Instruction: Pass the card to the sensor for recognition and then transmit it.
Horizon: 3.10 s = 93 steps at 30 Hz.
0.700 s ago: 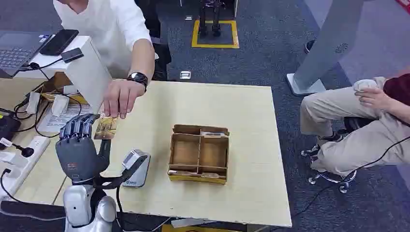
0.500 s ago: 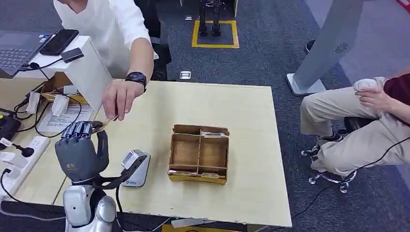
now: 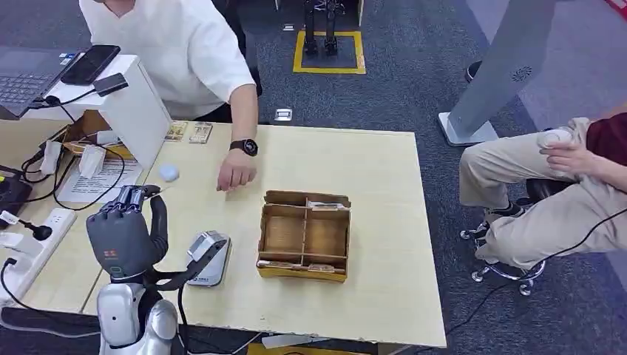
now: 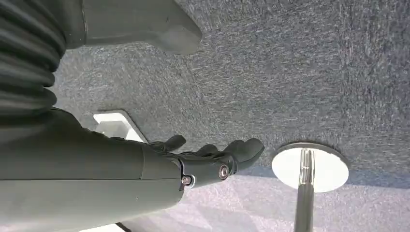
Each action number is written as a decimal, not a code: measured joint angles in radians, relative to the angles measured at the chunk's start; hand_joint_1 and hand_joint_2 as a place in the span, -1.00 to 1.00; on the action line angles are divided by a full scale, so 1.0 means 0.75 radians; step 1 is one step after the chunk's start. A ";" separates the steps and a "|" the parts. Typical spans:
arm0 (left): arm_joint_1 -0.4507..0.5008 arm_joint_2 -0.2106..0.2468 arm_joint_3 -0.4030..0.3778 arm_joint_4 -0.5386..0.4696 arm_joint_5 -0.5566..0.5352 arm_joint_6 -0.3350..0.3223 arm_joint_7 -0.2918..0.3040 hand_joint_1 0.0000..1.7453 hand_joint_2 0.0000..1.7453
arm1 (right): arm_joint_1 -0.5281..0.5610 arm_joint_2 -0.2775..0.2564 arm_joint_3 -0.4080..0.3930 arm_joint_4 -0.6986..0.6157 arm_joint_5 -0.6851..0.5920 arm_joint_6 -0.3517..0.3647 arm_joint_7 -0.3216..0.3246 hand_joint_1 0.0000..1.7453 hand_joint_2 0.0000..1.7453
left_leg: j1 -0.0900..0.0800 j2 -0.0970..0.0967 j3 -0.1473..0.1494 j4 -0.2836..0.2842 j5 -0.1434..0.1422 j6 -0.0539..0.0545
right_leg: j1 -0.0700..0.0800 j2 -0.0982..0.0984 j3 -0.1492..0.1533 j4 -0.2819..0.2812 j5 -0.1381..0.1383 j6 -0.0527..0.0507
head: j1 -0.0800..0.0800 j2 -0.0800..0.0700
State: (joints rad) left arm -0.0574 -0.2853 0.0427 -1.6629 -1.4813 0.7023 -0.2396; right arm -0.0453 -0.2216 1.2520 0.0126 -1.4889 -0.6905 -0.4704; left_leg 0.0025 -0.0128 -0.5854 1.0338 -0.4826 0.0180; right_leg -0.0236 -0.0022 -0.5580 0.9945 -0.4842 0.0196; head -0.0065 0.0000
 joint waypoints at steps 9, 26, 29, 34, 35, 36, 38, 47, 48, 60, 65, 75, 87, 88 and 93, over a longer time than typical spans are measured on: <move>0.001 0.004 0.000 0.008 -0.047 -0.001 0.047 1.00 1.00 | 0.000 0.005 0.001 0.000 0.004 0.001 -0.002 -1.00 1.00 | 0.000 0.000 0.000 0.000 0.000 0.000 | 0.000 0.000 0.000 0.000 0.000 0.000 | 0.000 0.000; 0.028 0.011 0.001 0.083 -0.087 -0.001 0.156 1.00 1.00 | 0.000 0.012 -0.001 0.000 0.011 0.001 -0.002 -1.00 1.00 | 0.000 0.000 -0.001 0.000 0.000 0.000 | 0.000 -0.001 0.000 0.000 0.000 0.000 | 0.000 0.000; 0.035 0.014 0.001 0.102 -0.088 -0.001 0.174 1.00 1.00 | 0.000 0.012 -0.001 0.000 0.010 0.001 -0.002 -1.00 1.00 | 0.000 0.000 -0.001 0.000 0.000 0.000 | 0.000 -0.001 0.000 0.000 0.000 0.000 | 0.000 0.001; 0.058 0.031 0.001 0.162 -0.089 -0.001 0.254 1.00 1.00 | 0.000 0.012 -0.001 0.000 0.012 0.001 0.002 -1.00 1.00 | 0.000 0.000 0.000 0.000 0.000 0.000 | 0.000 -0.001 0.000 0.000 0.000 0.000 | 0.000 0.000; 0.061 0.038 0.001 0.175 -0.089 -0.001 0.263 1.00 1.00 | 0.000 0.012 -0.001 0.000 0.013 0.001 0.005 -1.00 1.00 | 0.000 0.000 0.000 0.000 0.000 0.000 | 0.000 -0.001 0.000 0.000 0.000 0.000 | 0.000 0.000; 0.065 0.044 0.001 0.193 -0.089 -0.001 0.280 1.00 1.00 | 0.000 0.012 -0.001 0.000 0.013 0.000 0.005 -1.00 1.00 | 0.000 0.000 0.000 0.000 0.000 0.000 | 0.000 -0.001 0.000 0.000 0.000 0.000 | 0.000 0.000; 0.075 0.059 0.000 0.223 -0.089 -0.001 0.307 1.00 1.00 | 0.000 0.012 -0.002 0.000 0.014 0.001 0.008 -1.00 1.00 | 0.000 0.000 0.000 0.000 0.000 0.000 | 0.000 0.000 0.000 0.000 0.000 0.000 | 0.000 0.000; 0.096 0.094 -0.014 0.361 -0.089 -0.001 0.379 1.00 1.00 | 0.001 0.013 -0.003 0.000 0.010 0.001 0.008 -1.00 1.00 | 0.000 0.000 0.000 0.000 0.000 0.000 | 0.000 0.000 0.000 0.000 0.000 0.000 | 0.000 0.001; 0.096 0.096 -0.015 0.370 -0.089 -0.001 0.379 1.00 1.00 | 0.001 0.013 -0.003 0.000 0.010 0.001 0.008 -1.00 1.00 | 0.000 0.000 0.000 0.000 0.000 0.000 | 0.000 0.000 0.000 0.000 0.000 0.000 | 0.001 0.000; 0.096 0.128 -0.057 0.486 -0.089 0.000 0.452 1.00 1.00 | 0.001 0.014 -0.010 0.000 0.010 0.001 0.008 -1.00 1.00 | 0.000 0.000 0.000 0.000 0.000 0.000 | 0.000 0.000 0.000 0.000 0.000 0.000 | 0.001 0.000; 0.096 0.143 -0.078 0.537 -0.089 0.000 0.475 1.00 1.00 | 0.001 0.014 -0.022 0.000 0.011 0.001 0.008 -1.00 1.00 | 0.000 0.000 0.000 0.000 0.000 0.000 | 0.000 0.000 0.000 0.000 0.000 0.000 | 0.000 0.000; 0.083 0.168 -0.133 0.633 -0.090 0.001 0.532 1.00 1.00 | 0.002 0.014 -0.032 0.000 0.010 0.001 0.006 -1.00 1.00 | 0.000 -0.001 0.000 0.000 0.000 0.000 | 0.000 -0.001 0.000 0.000 0.000 0.000 | 0.000 0.000; 0.070 0.182 -0.168 0.669 -0.090 0.004 0.539 1.00 1.00 | 0.002 0.015 -0.033 0.000 0.010 0.001 0.004 -1.00 1.00 | 0.000 -0.001 0.001 0.000 0.000 0.000 | 0.000 -0.001 0.002 0.000 0.000 0.000 | 0.000 0.000; 0.070 0.183 -0.169 0.675 -0.090 0.004 0.539 1.00 1.00 | 0.002 0.015 -0.033 0.000 0.010 0.001 0.004 -1.00 1.00 | 0.000 -0.001 0.001 0.000 0.000 0.000 | 0.000 -0.001 0.002 0.000 0.000 0.000 | 0.000 0.001; 0.068 0.183 -0.172 0.700 -0.090 0.004 0.543 1.00 1.00 | 0.001 0.015 -0.033 0.000 0.011 0.001 0.004 -1.00 1.00 | 0.000 -0.001 0.001 0.000 0.000 0.000 | 0.000 -0.001 0.002 0.000 0.000 0.000 | 0.000 0.001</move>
State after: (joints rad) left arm -0.0065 -0.1484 -0.0866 -1.1375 -1.5484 0.7050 0.1678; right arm -0.0442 -0.2106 1.2276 0.0126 -1.4809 -0.6901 -0.4677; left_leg 0.0024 -0.0134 -0.5847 1.0338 -0.4826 0.0181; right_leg -0.0236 -0.0033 -0.5567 0.9944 -0.4843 0.0197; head -0.0065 0.0004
